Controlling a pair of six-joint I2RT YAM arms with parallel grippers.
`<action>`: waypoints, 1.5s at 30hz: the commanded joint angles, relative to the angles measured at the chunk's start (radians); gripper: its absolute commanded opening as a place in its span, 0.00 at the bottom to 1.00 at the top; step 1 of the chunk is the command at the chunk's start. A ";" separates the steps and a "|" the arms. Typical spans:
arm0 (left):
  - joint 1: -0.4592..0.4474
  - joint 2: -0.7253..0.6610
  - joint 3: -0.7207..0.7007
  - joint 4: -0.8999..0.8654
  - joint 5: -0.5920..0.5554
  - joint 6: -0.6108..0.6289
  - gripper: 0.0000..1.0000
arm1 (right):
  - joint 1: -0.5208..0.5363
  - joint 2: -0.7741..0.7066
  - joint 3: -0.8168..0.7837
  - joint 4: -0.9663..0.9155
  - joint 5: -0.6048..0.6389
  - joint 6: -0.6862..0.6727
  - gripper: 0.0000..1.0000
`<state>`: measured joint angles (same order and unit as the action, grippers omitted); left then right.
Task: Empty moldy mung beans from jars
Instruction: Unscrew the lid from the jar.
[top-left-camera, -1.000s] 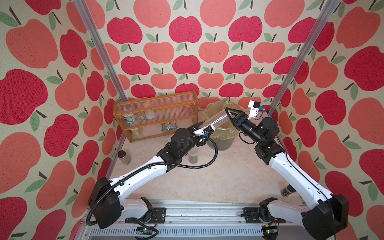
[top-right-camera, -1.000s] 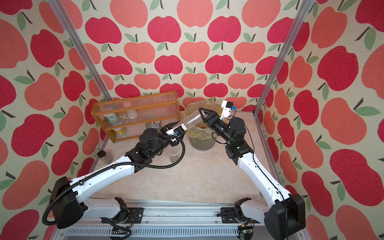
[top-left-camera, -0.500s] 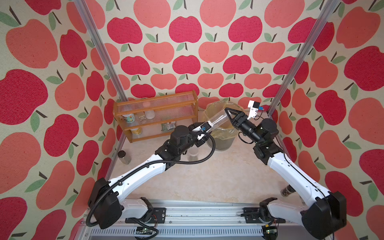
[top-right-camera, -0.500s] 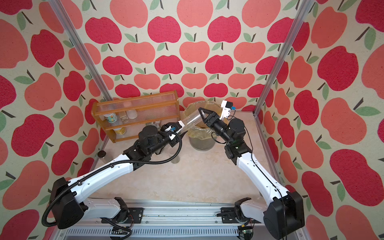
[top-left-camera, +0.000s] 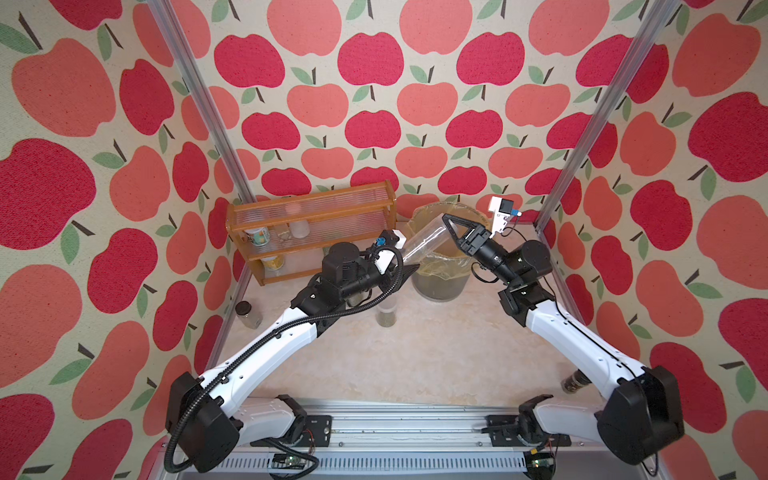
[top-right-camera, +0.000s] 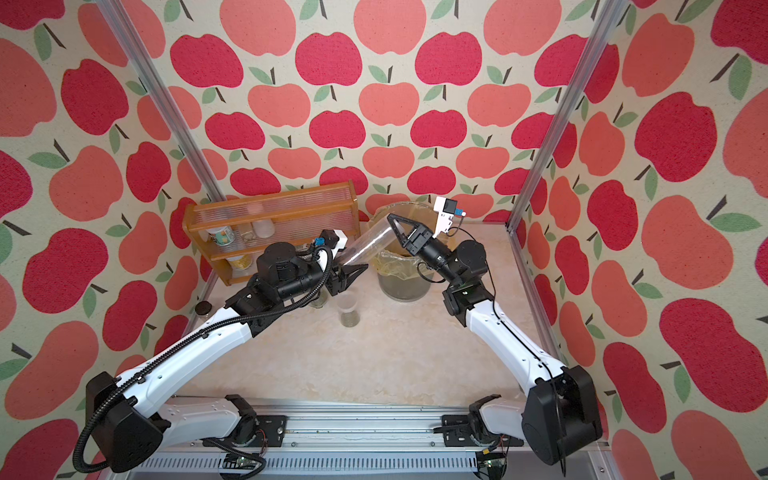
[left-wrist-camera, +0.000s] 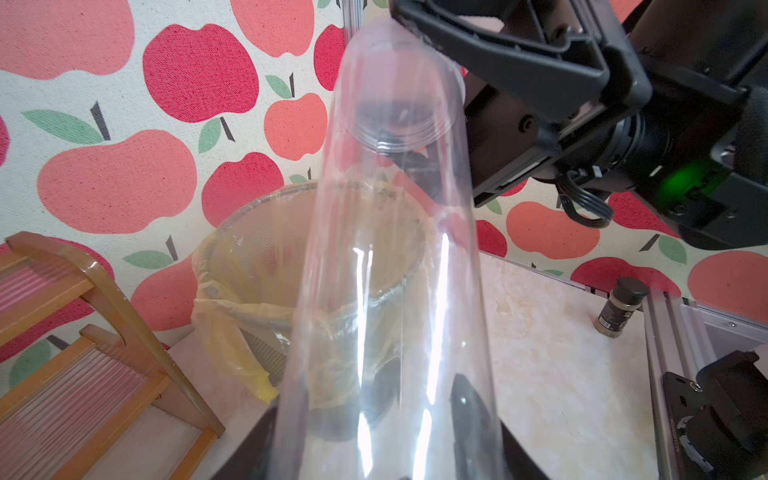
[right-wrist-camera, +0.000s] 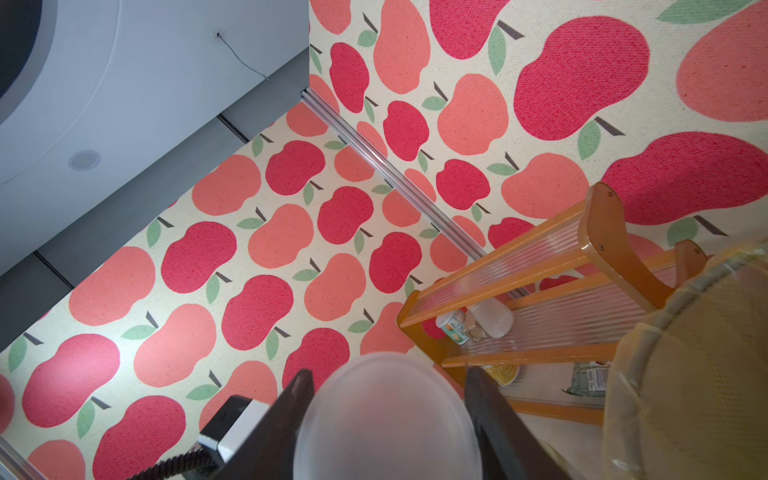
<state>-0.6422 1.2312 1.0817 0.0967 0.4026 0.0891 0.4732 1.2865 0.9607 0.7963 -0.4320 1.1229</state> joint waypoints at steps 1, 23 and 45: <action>0.057 -0.058 0.032 0.104 -0.038 -0.106 0.41 | -0.025 0.009 -0.008 0.093 0.035 0.016 0.44; 0.097 -0.042 0.135 -0.101 0.219 0.005 0.41 | -0.025 0.016 0.033 0.115 -0.045 -0.137 0.45; 0.034 -0.041 0.105 -0.056 0.164 0.109 0.42 | -0.058 0.054 0.078 0.059 0.004 -0.025 0.73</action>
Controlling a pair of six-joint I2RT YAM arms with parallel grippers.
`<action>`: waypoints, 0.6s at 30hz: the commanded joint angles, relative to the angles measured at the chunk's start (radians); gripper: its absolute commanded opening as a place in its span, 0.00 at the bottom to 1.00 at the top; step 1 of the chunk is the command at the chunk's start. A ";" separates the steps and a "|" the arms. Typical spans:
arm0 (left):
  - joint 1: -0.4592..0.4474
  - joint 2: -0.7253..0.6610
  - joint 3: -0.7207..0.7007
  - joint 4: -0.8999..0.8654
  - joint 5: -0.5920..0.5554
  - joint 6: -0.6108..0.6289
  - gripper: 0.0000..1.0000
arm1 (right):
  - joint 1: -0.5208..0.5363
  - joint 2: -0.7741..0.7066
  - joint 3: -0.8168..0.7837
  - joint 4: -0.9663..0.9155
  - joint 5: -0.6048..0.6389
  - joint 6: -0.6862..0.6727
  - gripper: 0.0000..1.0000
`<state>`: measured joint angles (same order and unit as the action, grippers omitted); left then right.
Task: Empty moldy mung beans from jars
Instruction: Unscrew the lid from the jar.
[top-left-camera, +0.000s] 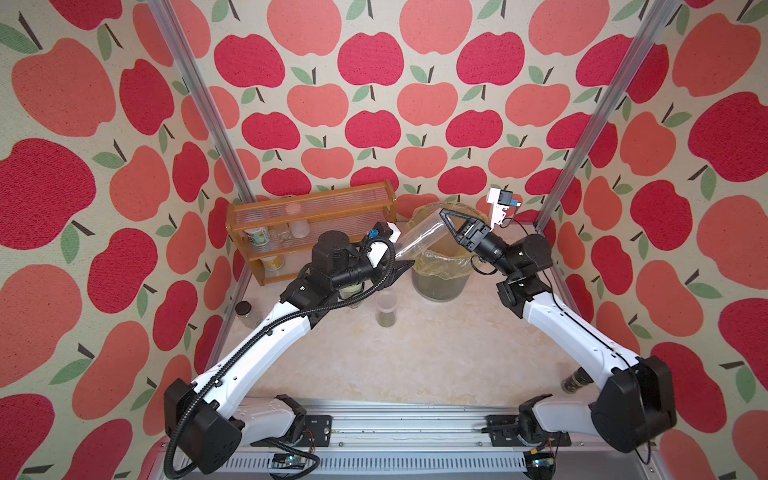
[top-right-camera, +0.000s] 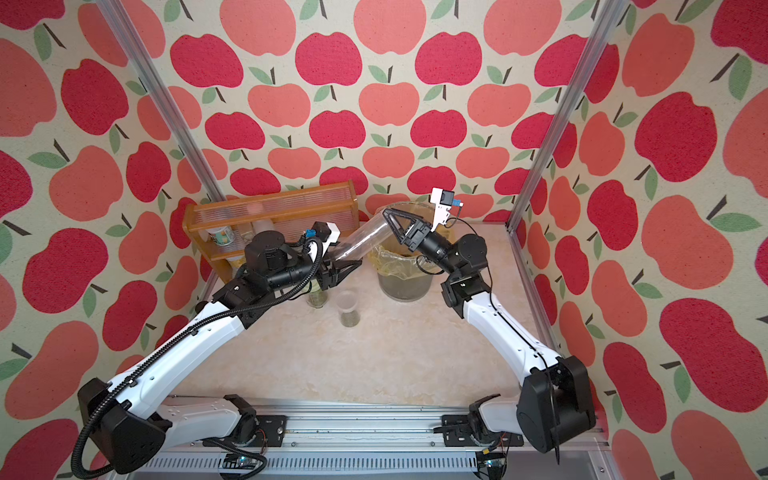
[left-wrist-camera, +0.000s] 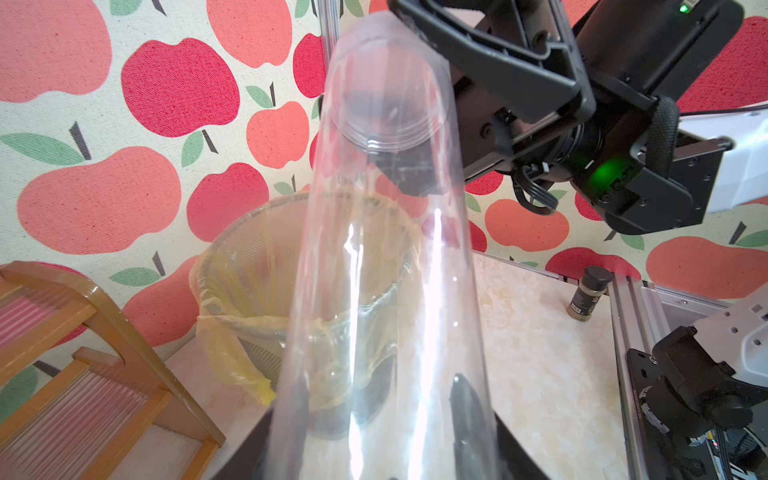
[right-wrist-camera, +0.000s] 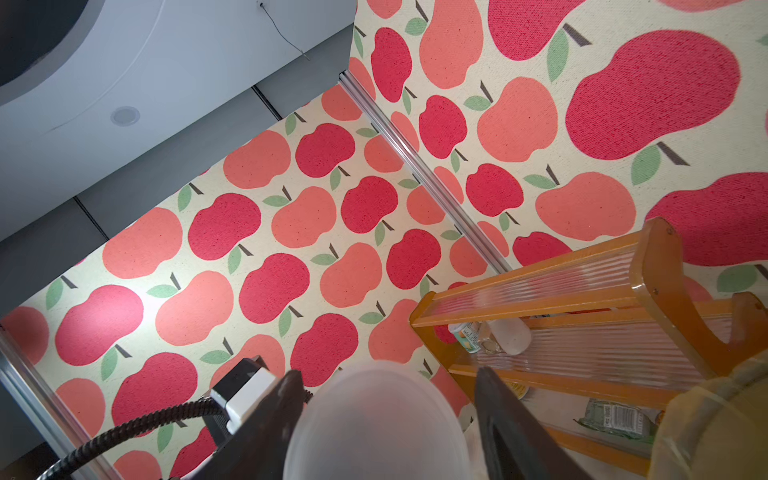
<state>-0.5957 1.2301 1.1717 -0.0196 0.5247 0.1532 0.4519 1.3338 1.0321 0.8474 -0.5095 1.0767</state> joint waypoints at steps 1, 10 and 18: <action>-0.012 -0.039 0.014 0.059 0.037 0.047 0.42 | -0.041 0.002 0.010 -0.005 0.080 0.020 0.75; -0.029 -0.044 -0.053 0.141 -0.086 0.141 0.42 | -0.053 -0.095 -0.011 -0.169 0.148 -0.014 0.85; -0.102 0.032 -0.101 0.308 -0.406 0.357 0.42 | -0.043 -0.219 0.020 -0.484 0.227 -0.098 0.85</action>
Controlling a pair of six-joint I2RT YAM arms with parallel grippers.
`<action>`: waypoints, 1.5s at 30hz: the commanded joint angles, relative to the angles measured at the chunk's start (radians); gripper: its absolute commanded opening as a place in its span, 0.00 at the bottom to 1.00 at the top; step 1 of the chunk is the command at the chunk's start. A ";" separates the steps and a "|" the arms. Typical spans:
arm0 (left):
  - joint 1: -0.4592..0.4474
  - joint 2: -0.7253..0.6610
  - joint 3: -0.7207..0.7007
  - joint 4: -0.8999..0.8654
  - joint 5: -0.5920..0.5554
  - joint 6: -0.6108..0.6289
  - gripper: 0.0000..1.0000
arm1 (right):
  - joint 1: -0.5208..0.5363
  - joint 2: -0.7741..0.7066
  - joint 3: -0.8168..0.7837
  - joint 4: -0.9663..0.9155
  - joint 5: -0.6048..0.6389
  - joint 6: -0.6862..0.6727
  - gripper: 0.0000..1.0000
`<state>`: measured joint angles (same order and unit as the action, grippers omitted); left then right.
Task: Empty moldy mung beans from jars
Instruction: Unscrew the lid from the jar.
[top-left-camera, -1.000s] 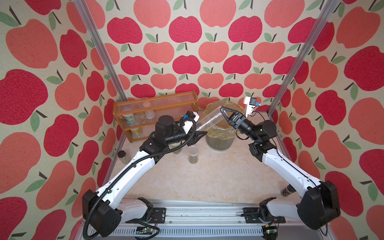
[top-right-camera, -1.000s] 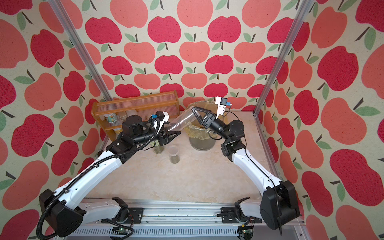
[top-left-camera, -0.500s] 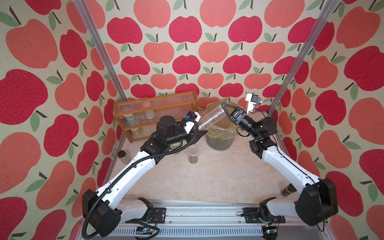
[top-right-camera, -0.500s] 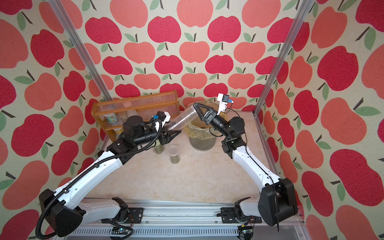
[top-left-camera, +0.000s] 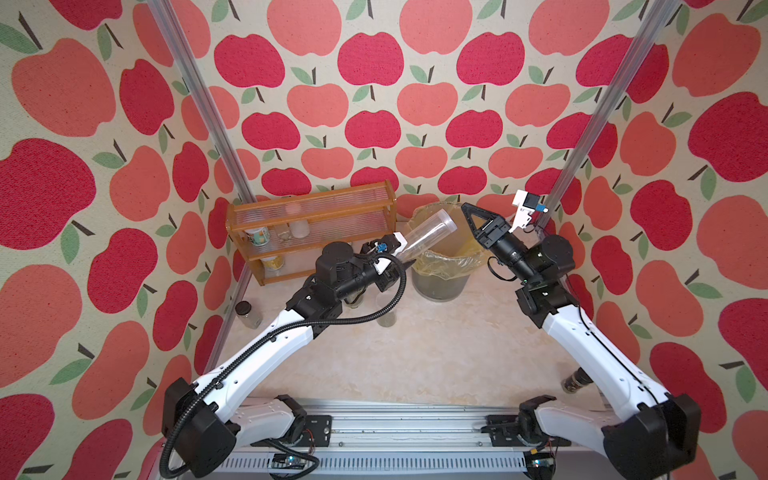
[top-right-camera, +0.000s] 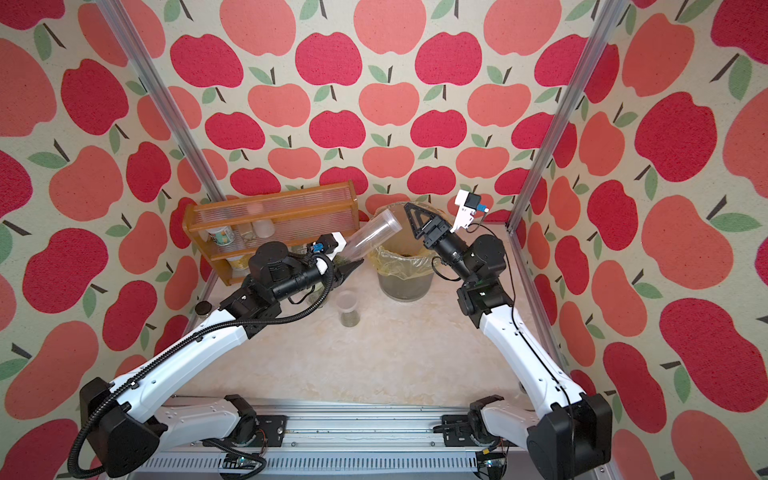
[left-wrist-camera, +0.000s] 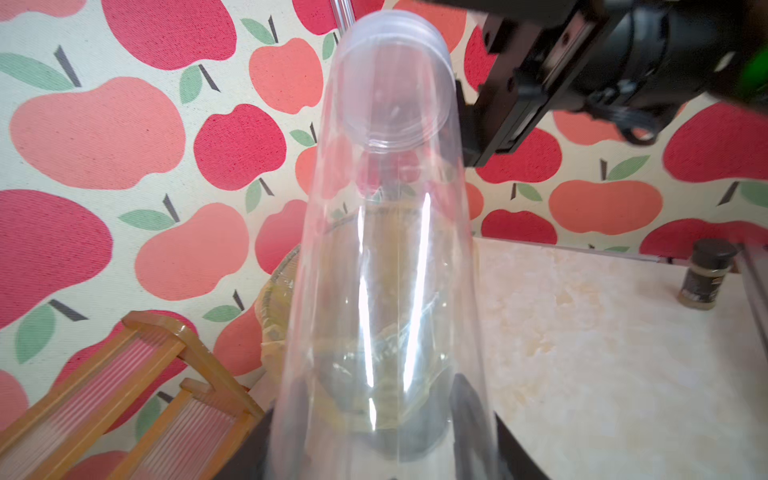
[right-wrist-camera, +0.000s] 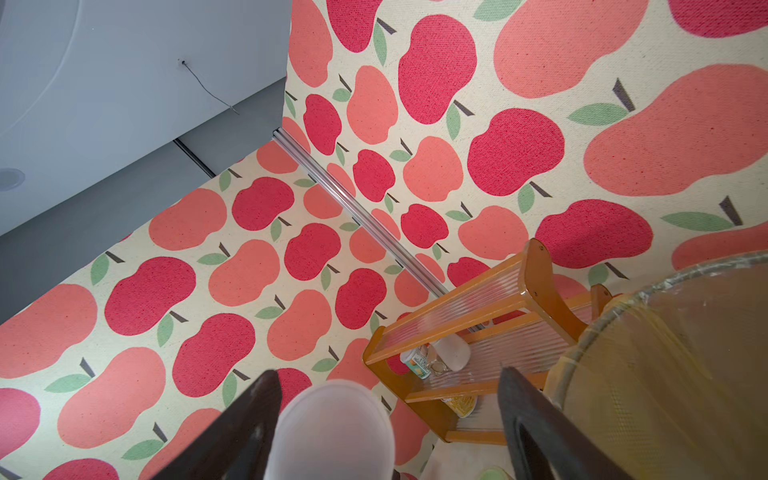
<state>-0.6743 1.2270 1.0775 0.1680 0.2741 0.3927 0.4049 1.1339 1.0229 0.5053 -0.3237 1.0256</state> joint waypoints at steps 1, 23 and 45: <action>-0.033 0.055 -0.004 0.135 -0.187 0.144 0.42 | 0.007 -0.016 0.041 -0.166 0.033 -0.049 0.85; -0.135 0.138 0.065 0.139 -0.316 0.228 0.41 | -0.007 0.017 0.034 -0.281 0.060 -0.030 0.79; -0.160 0.173 0.063 0.149 -0.354 0.254 0.41 | -0.013 0.058 -0.010 -0.071 0.002 0.095 0.66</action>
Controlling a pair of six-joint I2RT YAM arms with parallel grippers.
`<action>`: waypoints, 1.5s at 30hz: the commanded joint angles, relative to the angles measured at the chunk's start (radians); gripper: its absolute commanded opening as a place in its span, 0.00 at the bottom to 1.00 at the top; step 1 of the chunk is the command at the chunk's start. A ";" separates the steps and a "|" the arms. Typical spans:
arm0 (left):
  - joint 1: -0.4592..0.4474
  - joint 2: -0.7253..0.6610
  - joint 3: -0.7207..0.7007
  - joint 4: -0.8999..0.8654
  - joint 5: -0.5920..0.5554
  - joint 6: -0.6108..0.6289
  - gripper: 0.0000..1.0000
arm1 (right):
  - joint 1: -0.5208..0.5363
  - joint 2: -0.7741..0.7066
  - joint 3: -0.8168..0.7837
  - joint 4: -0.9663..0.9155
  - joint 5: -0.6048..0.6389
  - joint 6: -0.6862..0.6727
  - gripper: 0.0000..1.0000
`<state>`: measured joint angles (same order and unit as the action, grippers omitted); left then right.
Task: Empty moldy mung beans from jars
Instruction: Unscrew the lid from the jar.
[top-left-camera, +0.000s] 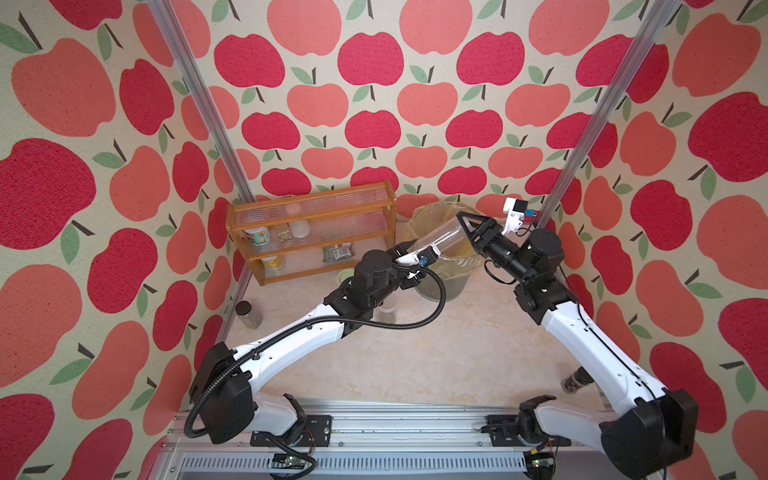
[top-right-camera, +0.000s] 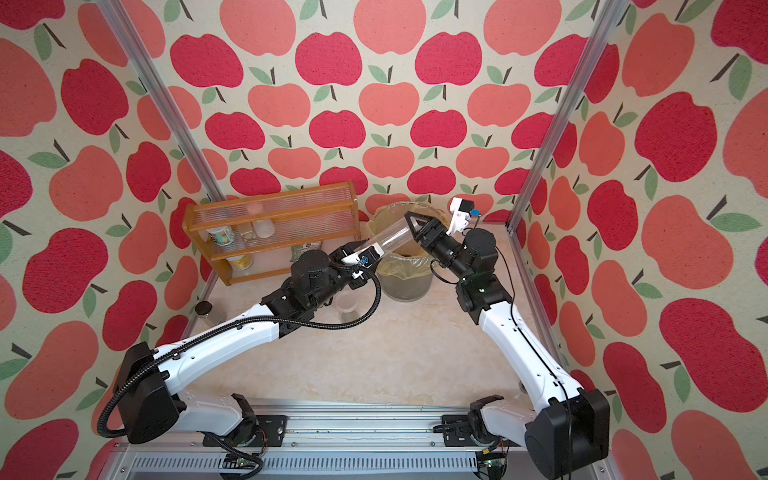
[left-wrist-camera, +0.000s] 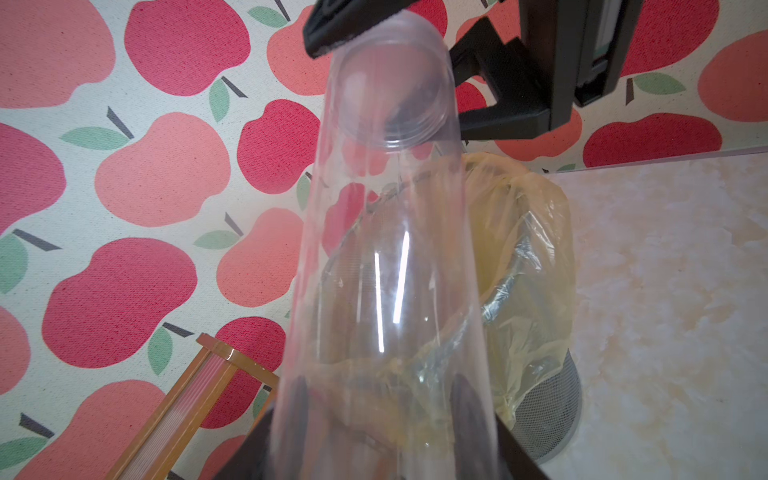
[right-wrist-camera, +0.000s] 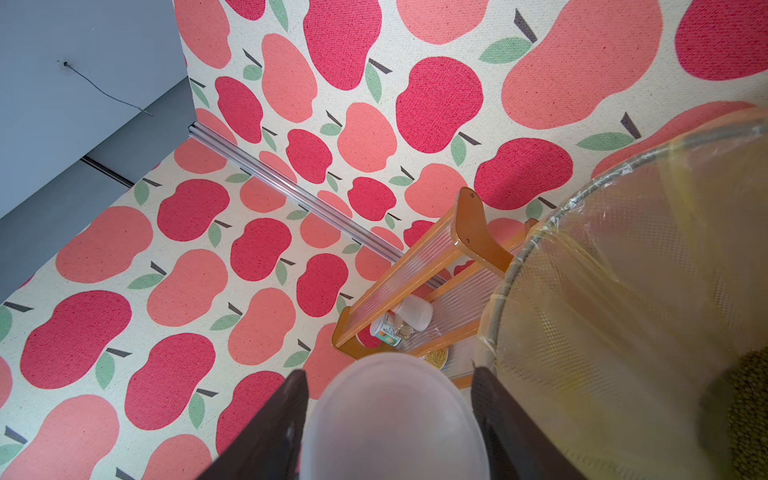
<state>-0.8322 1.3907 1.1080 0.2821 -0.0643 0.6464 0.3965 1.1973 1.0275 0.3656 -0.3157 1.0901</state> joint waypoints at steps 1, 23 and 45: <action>-0.001 0.010 0.033 0.033 -0.014 -0.006 0.41 | -0.005 -0.005 -0.017 0.074 -0.007 0.031 0.66; 0.094 -0.022 0.177 -0.244 0.118 -0.353 0.41 | -0.004 0.026 -0.051 0.264 -0.045 0.041 0.51; 0.318 -0.062 0.231 -0.320 0.558 -0.781 0.41 | 0.069 0.094 -0.020 0.542 -0.071 0.030 0.51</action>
<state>-0.5789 1.3609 1.3010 -0.0795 0.5884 0.0036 0.4591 1.3025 0.9920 0.8074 -0.3706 1.1587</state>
